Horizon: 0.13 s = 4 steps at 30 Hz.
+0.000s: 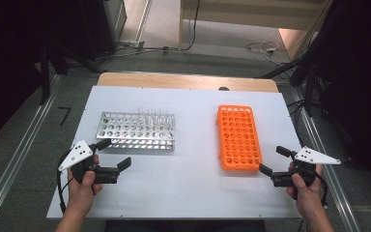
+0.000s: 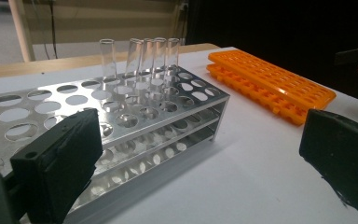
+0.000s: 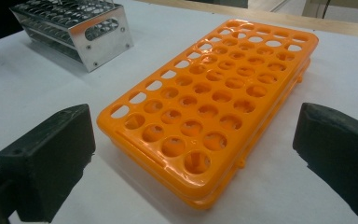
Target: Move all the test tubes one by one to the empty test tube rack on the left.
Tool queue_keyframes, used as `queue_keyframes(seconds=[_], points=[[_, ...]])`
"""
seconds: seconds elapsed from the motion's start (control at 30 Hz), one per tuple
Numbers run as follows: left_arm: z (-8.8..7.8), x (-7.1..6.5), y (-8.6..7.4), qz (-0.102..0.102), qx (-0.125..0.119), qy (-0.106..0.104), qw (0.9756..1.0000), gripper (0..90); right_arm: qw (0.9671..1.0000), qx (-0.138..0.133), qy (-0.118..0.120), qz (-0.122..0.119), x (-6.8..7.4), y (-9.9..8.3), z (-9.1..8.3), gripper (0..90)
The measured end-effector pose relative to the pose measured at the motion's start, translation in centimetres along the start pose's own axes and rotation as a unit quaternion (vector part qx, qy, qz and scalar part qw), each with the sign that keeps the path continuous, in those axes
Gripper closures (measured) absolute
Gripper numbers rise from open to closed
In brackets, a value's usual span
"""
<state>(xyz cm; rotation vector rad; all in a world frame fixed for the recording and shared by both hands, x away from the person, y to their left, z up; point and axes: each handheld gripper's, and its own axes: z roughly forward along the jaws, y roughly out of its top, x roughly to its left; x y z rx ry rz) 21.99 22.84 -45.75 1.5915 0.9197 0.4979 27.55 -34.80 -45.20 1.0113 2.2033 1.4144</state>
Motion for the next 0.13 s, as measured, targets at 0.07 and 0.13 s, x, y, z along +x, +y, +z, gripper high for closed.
queue_keyframes(seconds=[0.07, 0.13], points=[[0.03, -0.08, -0.01, 0.001, 0.001, 0.001, 1.0000, 0.0, 1.0000, 0.000, 0.002, 0.000, 0.07, 0.02, 0.05, 0.0], [-0.02, -0.11, 0.02, 0.001, 0.001, 0.001, 1.0000, 0.0, 1.0000, -0.001, 0.002, 0.000, 0.10, 0.03, 0.06, 0.0]])
